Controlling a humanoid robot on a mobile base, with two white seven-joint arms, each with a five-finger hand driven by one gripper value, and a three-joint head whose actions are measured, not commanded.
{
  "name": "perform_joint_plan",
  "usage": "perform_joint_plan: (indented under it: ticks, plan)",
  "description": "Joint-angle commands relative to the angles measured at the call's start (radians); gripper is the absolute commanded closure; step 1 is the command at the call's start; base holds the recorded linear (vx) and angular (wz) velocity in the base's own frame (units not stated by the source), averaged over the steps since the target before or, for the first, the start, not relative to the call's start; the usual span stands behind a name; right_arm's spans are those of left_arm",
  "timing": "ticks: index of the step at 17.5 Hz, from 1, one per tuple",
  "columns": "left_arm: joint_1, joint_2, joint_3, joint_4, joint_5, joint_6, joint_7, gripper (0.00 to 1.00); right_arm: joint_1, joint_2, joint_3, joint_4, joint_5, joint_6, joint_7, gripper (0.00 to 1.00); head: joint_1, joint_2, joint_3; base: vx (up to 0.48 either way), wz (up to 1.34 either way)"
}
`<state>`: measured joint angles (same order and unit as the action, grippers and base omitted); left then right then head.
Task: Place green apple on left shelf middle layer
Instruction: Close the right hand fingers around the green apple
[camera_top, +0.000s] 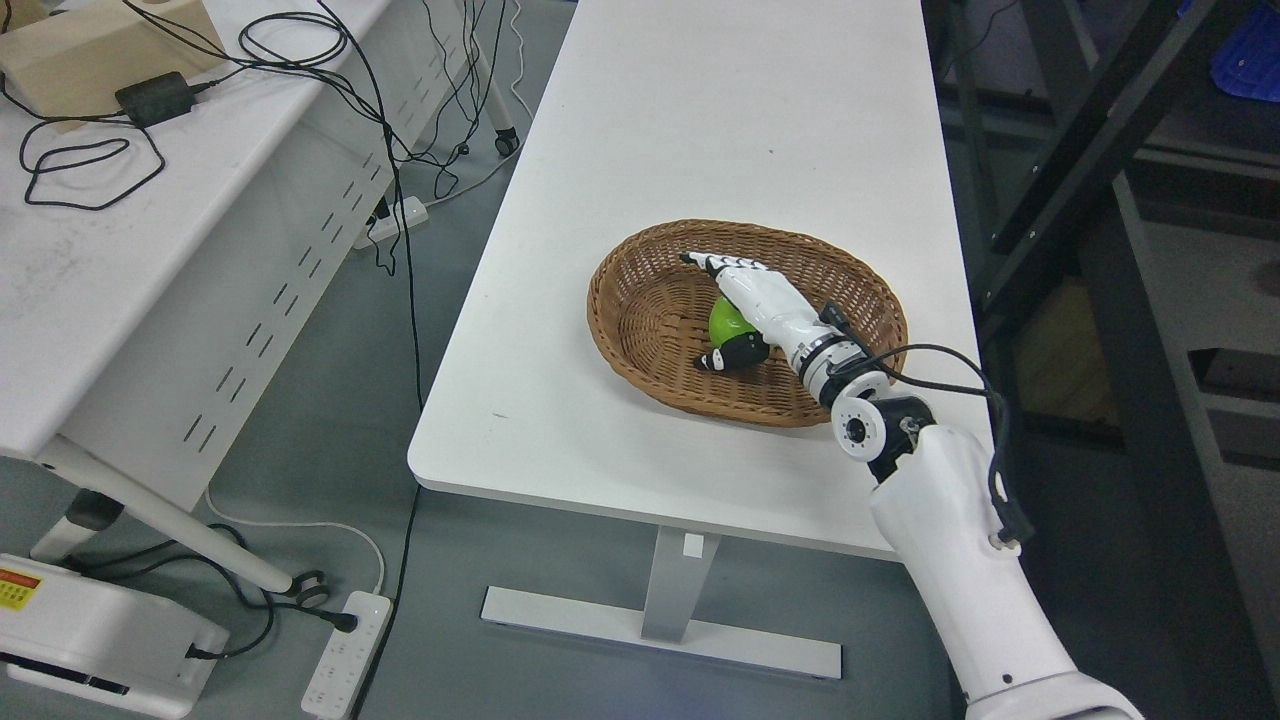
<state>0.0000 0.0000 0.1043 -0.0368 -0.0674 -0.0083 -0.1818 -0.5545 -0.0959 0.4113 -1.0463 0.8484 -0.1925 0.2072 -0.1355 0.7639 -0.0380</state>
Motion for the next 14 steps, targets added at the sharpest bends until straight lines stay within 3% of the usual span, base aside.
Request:
perform_joint_plan:
  ticks: [1, 5, 8, 14]
  plan:
    - [-0.021, 0.017, 0.0, 0.0, 0.0, 0.001, -0.001, 0.0, 0.013, -0.079, 0.024, 0.074, -0.043, -0.008, 0.008, 0.0, 0.0, 0.0, 0.0, 0.0, 0.0]
    - [-0.021, 0.017, 0.0, 0.0, 0.0, 0.001, -0.001, 0.0, 0.015, -0.08, -0.041, 0.025, -0.051, -0.005, -0.002, 0.03, 0.0, 0.0, 0.0, 0.0, 0.0]
    - [-0.021, 0.017, 0.0, 0.0, 0.0, 0.001, -0.001, 0.0, 0.016, -0.074, -0.057, 0.005, -0.052, 0.001, -0.002, 0.42, 0.0, 0.0, 0.0, 0.0, 0.0]
    - [-0.021, 0.017, 0.0, 0.0, 0.0, 0.001, -0.001, 0.0, 0.024, -0.073, -0.089, -0.055, -0.136, -0.002, 0.012, 0.87, 0.0, 0.0, 0.0, 0.0, 0.0]
